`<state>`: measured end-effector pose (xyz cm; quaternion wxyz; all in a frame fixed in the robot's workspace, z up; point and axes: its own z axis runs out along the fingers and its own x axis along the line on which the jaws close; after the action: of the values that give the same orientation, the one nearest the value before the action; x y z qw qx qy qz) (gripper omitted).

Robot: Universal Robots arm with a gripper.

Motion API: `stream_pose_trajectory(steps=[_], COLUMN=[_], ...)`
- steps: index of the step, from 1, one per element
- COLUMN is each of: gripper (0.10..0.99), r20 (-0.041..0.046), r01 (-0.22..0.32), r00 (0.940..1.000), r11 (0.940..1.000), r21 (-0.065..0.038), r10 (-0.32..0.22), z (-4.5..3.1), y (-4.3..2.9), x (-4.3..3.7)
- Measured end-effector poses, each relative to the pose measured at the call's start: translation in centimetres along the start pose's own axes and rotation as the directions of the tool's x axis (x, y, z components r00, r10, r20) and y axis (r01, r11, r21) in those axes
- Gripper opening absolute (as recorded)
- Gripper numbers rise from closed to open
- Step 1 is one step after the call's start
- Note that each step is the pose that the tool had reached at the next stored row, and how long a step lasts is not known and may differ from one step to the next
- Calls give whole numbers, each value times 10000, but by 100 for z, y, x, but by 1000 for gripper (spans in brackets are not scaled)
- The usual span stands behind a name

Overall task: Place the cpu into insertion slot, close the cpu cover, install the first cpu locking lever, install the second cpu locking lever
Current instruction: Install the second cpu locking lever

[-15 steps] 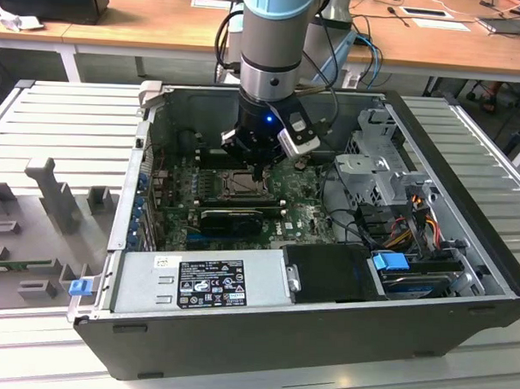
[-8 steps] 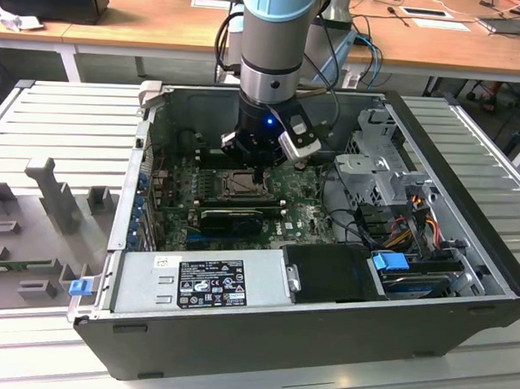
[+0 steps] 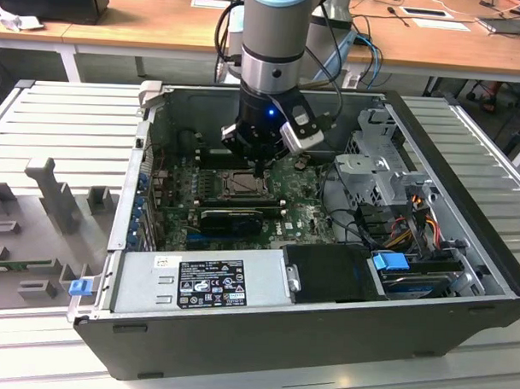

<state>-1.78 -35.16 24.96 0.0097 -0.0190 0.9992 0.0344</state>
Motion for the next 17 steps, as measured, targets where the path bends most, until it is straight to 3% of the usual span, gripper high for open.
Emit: stream_pose_trajectory(steps=[11, 14, 15, 16, 17], gripper=[106, 106, 106, 106, 106], r20=[-15, -293, -348, -353, -352], r01=[-2, -26, -28, -15, 9], r00=[10000, 9996, 9994, 9994, 9994], r11=[10000, 9999, 9997, 9994, 9993], r21=[-14, -152, -230, -337, -373], r10=[2, 22, 20, 3, -22], z=[10, 10, 11, 16, 22], y=[-129, -150, -157, -179, -209], x=[29, 30, 31, 41, 52])
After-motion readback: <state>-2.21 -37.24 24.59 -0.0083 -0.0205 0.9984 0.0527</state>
